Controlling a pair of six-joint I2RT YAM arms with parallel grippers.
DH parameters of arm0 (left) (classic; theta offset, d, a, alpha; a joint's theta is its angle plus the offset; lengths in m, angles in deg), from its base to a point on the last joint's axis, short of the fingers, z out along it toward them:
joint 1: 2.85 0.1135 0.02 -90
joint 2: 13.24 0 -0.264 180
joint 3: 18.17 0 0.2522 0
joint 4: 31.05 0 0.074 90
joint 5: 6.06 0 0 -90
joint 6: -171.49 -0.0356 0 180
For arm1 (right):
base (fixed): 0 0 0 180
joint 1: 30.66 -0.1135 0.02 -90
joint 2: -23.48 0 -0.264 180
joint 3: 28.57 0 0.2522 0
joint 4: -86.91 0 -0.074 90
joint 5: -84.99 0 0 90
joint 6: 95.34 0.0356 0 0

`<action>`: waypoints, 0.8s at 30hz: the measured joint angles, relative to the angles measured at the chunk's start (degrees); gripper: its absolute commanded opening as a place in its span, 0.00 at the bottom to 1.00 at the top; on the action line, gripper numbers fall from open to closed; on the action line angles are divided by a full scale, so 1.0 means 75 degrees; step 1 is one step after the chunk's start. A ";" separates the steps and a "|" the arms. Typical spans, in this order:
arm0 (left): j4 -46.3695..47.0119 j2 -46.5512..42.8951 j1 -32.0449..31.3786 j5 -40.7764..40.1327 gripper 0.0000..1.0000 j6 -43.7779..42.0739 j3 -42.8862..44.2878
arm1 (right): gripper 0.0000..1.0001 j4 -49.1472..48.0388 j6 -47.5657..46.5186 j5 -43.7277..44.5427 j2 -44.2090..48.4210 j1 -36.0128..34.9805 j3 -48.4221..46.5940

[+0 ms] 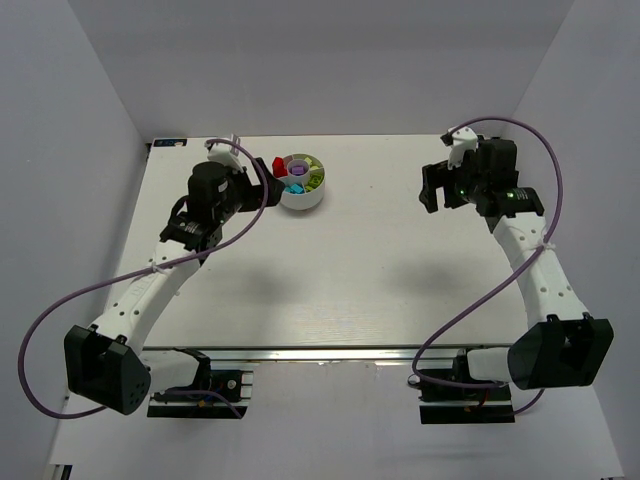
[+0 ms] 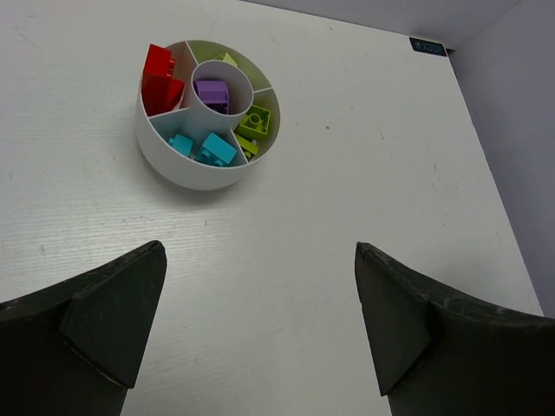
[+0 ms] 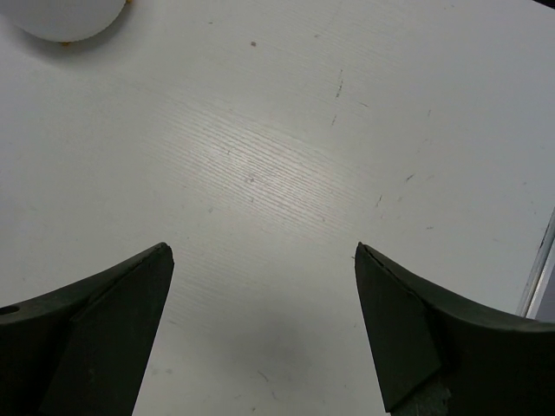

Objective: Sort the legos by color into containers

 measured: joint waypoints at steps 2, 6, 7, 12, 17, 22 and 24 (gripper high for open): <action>-0.0134 -0.0009 0.0000 0.0058 0.98 0.0111 0.0026 | 0.89 0.0189 -0.0009 0.0041 -0.0163 0.0000 -0.0224; -0.0207 -0.0259 0.0000 0.0085 0.98 0.0350 -0.0006 | 0.90 0.0367 -0.0006 0.0052 -0.0568 0.0000 -0.0358; -0.0227 -0.0376 0.0000 0.0085 0.98 0.0402 -0.0026 | 0.89 0.0411 -0.0006 0.0052 -0.0688 0.0000 -0.0391; -0.0268 -0.0720 0.0000 0.0029 0.98 0.0557 -0.0035 | 0.89 0.0516 -0.0239 0.0044 -0.0959 0.0000 -0.0495; -0.0262 -0.0988 0.0000 -0.0251 0.98 0.0699 -0.0251 | 0.89 0.0358 -0.0714 -0.0192 -0.0831 0.0000 -0.0437; -0.0455 -0.1224 0.0000 -0.0527 0.98 0.0699 -0.0318 | 0.89 -0.0318 -0.0944 -0.0568 -0.0087 0.0000 0.0455; -0.0548 -0.1303 0.0000 -0.0600 0.98 0.0673 -0.0318 | 0.89 -0.0440 -0.0915 -0.0729 0.0122 -0.0003 0.0711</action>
